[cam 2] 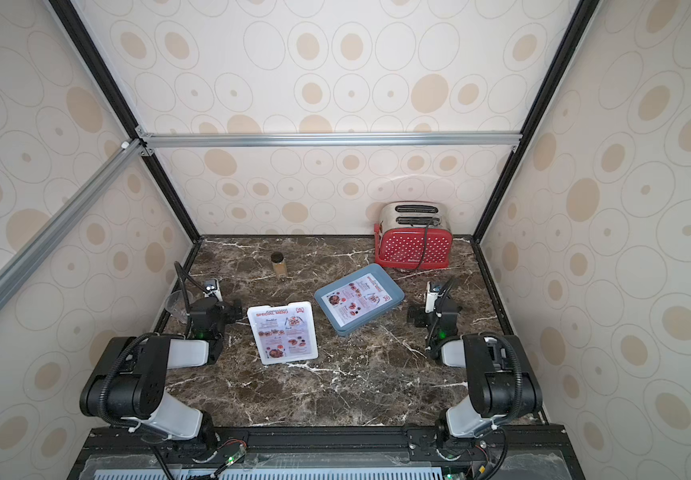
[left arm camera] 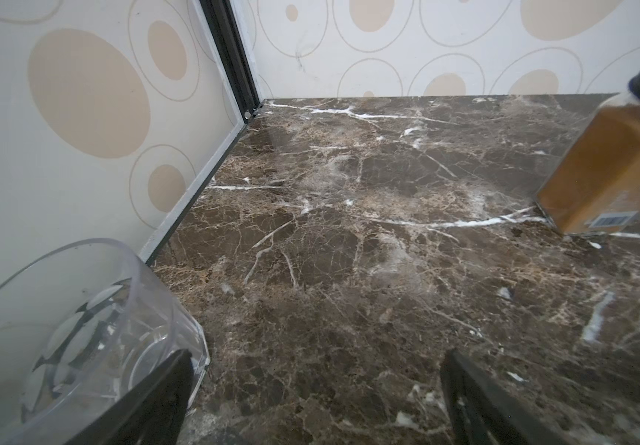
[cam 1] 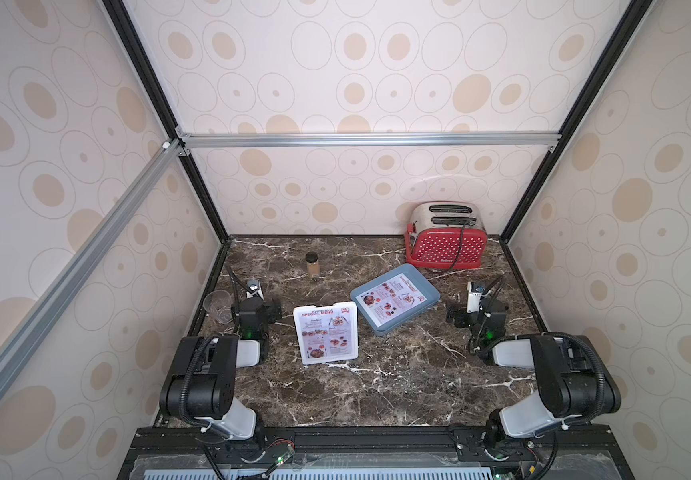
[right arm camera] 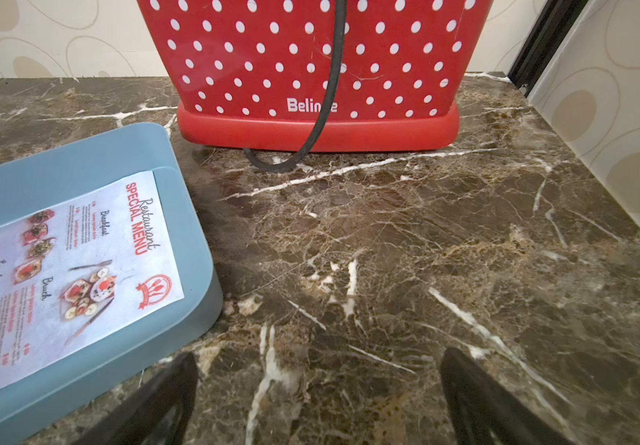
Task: Replace the menus in the menu holders
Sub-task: Adjust the menu holder at the center of the board.
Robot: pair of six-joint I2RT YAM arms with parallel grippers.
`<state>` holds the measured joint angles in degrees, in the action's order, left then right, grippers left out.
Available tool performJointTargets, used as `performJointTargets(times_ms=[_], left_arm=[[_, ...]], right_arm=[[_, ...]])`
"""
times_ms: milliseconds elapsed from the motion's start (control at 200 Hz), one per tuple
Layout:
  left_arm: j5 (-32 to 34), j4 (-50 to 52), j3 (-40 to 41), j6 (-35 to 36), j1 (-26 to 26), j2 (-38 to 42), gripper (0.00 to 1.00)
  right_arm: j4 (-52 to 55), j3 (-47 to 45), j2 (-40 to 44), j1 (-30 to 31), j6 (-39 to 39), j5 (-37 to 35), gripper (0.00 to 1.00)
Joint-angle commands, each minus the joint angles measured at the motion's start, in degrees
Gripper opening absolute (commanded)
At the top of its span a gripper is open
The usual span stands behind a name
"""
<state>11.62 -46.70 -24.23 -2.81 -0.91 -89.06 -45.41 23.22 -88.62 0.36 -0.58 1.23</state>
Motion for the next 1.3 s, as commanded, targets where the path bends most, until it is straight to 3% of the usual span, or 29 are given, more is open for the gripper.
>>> performJointTargets(times_ms=[0, 841, 946, 1147, 1292], left_arm=[[-0.02, -1.64, -0.11, 0.06, 0.03, 0.75, 0.99], [1.90, -2.85, 0.63, -0.81, 0.03, 1.45, 1.00], [4.92, 4.30, 0.78, -1.75, 0.06, 9.23, 0.99], [5.58, 25.18, -1.36, -2.96, 0.03, 28.03, 0.99], [4.81, 42.18, -5.60, -9.83, 0.03, 39.54, 0.99]], right_arm=[[0.01, 0.86, 0.70, 0.41, 0.84, -0.80, 1.00], [-2.06, -0.45, 1.71, 0.35, 0.60, -1.42, 1.00], [1.35, -2.65, 10.61, 0.43, 0.16, -1.78, 1.00], [28.40, -1.34, 32.29, 0.42, -4.85, 0.67, 1.00], [42.91, 0.55, 44.19, 0.65, -10.84, 4.41, 0.94]])
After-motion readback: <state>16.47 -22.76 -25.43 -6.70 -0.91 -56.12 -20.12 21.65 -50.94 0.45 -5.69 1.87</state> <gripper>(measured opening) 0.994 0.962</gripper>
